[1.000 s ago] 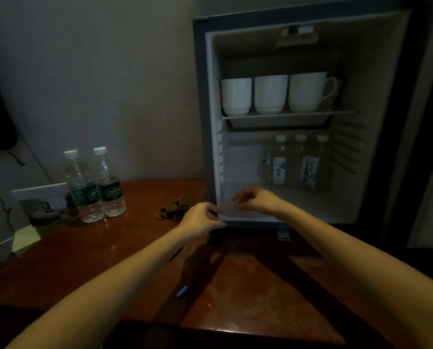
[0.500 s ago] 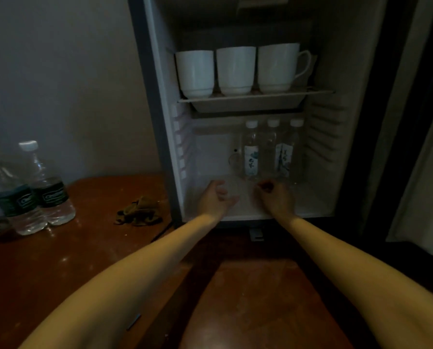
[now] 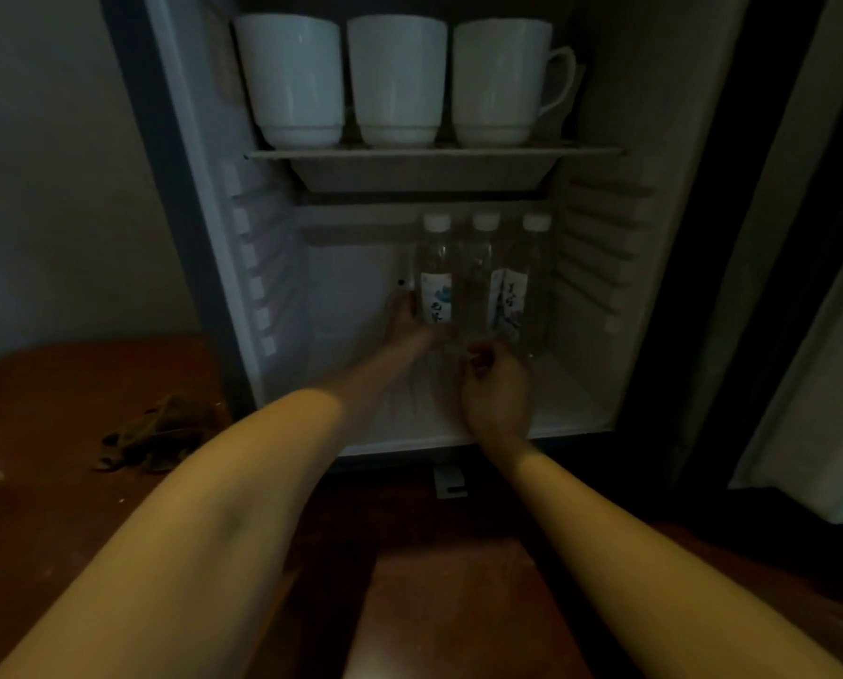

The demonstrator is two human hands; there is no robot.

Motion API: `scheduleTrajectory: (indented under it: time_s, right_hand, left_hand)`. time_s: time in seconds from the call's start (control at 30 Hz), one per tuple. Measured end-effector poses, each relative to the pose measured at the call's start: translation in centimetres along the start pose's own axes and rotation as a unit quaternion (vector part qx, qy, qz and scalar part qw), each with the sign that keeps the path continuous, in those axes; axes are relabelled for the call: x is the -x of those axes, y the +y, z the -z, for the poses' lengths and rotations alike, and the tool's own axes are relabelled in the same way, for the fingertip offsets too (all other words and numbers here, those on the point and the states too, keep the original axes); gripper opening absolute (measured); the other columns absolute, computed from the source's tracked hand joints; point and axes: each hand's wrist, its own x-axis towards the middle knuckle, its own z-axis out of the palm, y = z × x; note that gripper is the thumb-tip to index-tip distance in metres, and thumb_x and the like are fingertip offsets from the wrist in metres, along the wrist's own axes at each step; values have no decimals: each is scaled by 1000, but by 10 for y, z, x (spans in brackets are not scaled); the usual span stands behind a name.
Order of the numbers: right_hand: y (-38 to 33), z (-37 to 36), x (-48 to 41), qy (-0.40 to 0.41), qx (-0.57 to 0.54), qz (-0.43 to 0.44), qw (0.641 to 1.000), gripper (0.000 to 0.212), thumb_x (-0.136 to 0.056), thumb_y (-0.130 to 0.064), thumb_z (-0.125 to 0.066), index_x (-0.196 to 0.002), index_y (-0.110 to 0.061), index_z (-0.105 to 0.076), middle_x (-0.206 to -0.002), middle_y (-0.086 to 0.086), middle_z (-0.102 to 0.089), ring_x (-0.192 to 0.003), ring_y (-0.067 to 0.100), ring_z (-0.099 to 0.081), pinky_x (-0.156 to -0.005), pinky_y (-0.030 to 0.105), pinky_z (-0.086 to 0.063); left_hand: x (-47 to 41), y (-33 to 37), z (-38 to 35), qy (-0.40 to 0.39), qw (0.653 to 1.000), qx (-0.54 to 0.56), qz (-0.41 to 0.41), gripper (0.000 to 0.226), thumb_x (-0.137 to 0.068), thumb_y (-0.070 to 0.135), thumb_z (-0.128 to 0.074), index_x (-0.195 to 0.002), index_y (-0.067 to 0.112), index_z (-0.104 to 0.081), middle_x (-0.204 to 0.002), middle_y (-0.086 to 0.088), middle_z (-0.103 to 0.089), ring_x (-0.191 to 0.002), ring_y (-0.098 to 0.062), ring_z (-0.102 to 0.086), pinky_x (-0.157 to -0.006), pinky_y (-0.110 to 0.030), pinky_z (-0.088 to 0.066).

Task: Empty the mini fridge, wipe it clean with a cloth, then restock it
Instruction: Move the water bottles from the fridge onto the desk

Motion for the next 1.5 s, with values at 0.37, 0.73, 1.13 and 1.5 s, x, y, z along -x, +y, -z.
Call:
scheduleTrajectory:
  time_s: [0.37,0.73,1.13,1.5]
  right_hand:
    - [-5,5,3,23,18,7,1000,10,-90,-12,-59,-94,-10,-67,-98,8,-69,-94,23,-62,-70,20,-34]
    - [-6,7,8,-18,23,34,999,15,-90,-16,-59,-104,-16,-66,-103,6,-70,-96,23,-64,-80,31,-49]
    - [-89,10,-82,59,56,173,982,59,-89,-7,-60,-143,-2,-37,-147,27,-29,-133,40,-35,-111,40,-29]
    - [-80,5,-113,53,18,166,984,36,-80,-19,-70,-112,-6,-61,-112,21,-63,-105,37,-58,-88,41,-46]
  left_hand:
    - [25,-13,6,93,991,-57,-72,55,-72,25,-82,-118,12,-54,-117,-5,-64,-100,-19,-62,-82,-30,-52]
    - [63,-28,42,115,990,-4,-80,54,-69,15,-84,-112,18,-52,-104,-1,-64,-96,-20,-66,-69,-30,-57]
    - [65,-26,41,94,991,0,-95,67,-75,14,-80,-132,14,-43,-120,0,-56,-107,-14,-55,-90,-35,-52]
    - [62,-28,42,82,992,19,-95,60,-75,15,-80,-123,23,-44,-106,10,-54,-98,-11,-56,-87,-38,-55]
